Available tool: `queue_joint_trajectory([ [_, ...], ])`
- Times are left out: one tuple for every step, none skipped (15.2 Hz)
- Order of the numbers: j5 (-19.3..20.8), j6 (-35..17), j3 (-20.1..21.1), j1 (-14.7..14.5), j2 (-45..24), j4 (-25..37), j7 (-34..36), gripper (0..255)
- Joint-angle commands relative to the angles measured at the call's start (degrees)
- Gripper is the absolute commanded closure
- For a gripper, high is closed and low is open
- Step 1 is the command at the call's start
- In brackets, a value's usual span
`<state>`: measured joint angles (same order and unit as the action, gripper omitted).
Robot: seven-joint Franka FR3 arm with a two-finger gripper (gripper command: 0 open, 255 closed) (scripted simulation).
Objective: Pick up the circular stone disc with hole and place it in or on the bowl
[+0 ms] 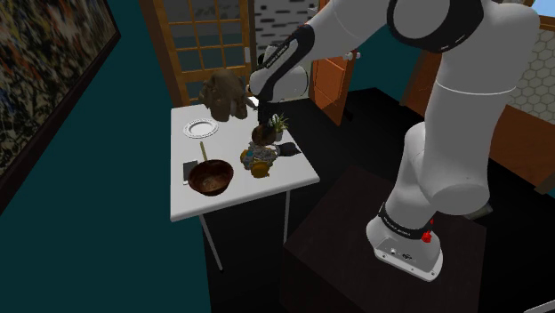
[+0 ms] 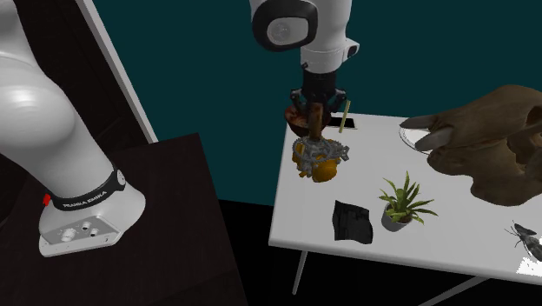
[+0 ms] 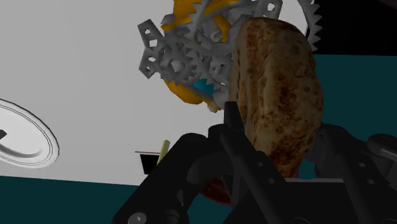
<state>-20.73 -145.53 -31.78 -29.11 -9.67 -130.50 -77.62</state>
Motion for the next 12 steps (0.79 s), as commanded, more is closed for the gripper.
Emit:
queue_joint_trajectory([
  [-0.31,0.65,1.08,-1.27,-1.76,2.53,2.58,255],
  [-0.41,0.94,1.57,-1.9,-2.6,3.7,3.81,255],
  [-0.5,1.26,2.06,-2.5,-3.47,4.95,5.03,255],
  [-0.59,1.61,2.52,-3.09,-4.37,6.25,6.22,255],
  [-0.67,2.0,2.97,-3.66,-5.32,7.62,7.4,255],
  [-0.75,2.43,3.4,-4.2,-6.29,9.06,8.57,255],
  [-0.81,2.88,3.82,-4.71,-7.3,10.56,9.72,255],
  [-0.88,3.38,4.23,-5.21,-8.34,12.12,10.86,255],
  [-0.94,3.9,4.61,-5.69,-9.42,13.76,11.98,255],
  [-0.99,4.47,4.99,-6.13,-10.53,15.46,13.09,255],
  [-1.04,5.07,5.34,-6.56,-11.67,17.23,14.2,255],
  [-1.08,5.71,5.69,-6.95,-12.85,19.08,15.29,255],
])
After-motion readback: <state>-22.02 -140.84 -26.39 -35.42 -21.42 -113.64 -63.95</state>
